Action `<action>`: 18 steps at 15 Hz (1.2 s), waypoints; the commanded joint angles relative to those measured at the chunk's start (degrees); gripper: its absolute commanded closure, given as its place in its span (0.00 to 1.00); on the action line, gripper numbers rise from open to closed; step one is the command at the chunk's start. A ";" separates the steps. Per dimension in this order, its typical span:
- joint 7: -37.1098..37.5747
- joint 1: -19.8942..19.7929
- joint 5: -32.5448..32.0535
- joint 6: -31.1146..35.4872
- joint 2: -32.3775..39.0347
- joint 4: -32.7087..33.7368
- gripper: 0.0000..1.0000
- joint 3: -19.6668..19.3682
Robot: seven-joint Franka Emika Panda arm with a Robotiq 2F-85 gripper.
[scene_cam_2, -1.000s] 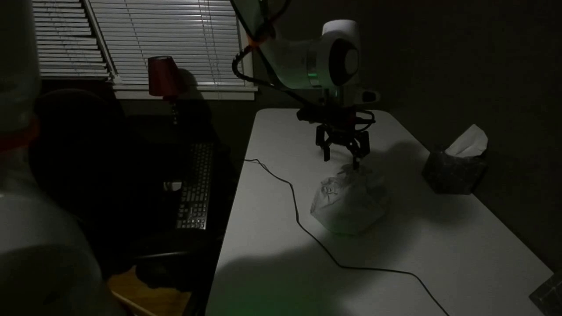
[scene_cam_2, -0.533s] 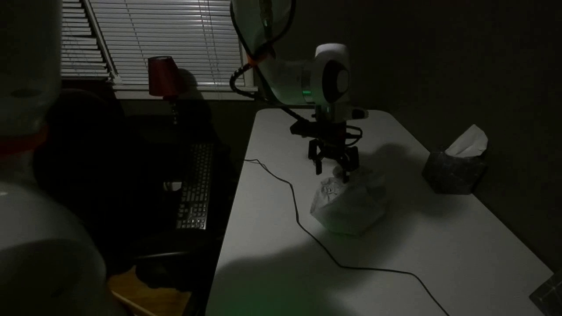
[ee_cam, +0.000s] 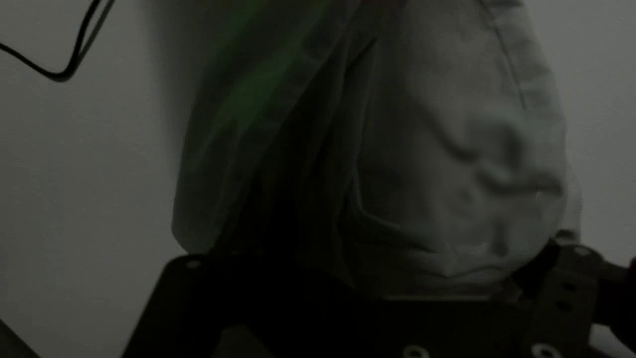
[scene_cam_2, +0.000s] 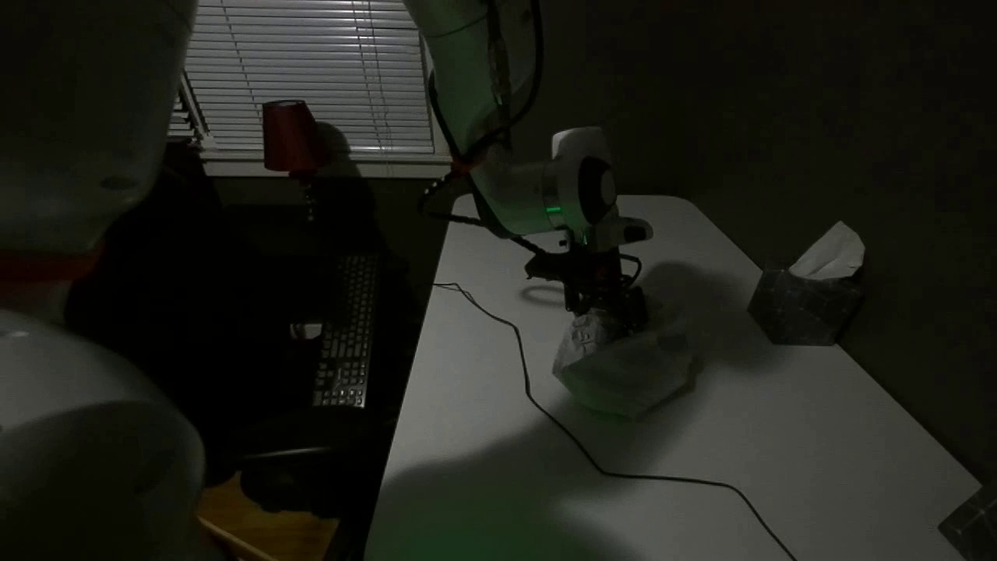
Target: Put the towel on the chair.
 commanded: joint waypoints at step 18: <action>0.89 4.67 0.23 0.47 7.70 5.49 0.85 -4.40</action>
